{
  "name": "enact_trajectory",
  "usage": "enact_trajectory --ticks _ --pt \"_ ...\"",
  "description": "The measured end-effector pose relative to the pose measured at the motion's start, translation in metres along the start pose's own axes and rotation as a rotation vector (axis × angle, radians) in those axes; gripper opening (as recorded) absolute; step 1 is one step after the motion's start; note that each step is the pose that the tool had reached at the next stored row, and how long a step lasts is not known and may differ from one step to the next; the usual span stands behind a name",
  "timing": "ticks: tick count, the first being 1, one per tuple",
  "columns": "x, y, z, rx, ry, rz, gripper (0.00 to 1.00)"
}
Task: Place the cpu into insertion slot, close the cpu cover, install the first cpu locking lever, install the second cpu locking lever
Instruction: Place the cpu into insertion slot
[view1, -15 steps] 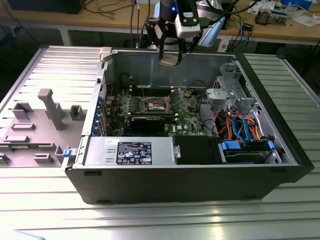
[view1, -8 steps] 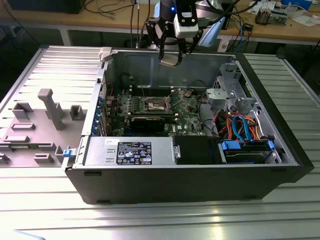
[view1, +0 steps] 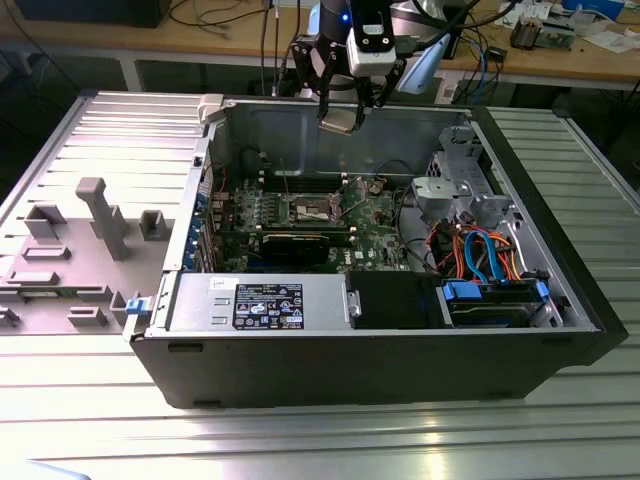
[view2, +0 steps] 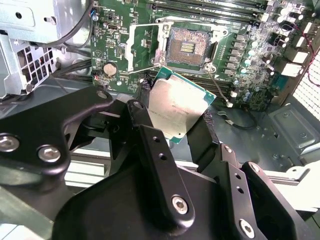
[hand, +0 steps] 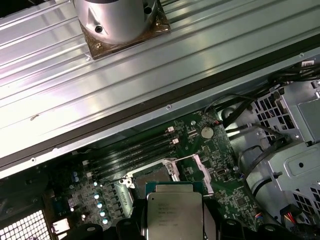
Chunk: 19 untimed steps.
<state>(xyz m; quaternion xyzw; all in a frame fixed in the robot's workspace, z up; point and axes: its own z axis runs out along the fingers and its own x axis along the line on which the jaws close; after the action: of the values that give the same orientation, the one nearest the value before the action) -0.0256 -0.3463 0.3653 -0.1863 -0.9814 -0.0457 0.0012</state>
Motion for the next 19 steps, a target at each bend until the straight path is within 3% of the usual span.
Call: enact_trajectory --ticks 3,19 --pt "0.0000 0.0000 0.0000 0.0000 0.0000 0.001 0.55" --pt "0.0000 0.0000 0.0001 -0.0016 -0.0074 0.082 0.55"
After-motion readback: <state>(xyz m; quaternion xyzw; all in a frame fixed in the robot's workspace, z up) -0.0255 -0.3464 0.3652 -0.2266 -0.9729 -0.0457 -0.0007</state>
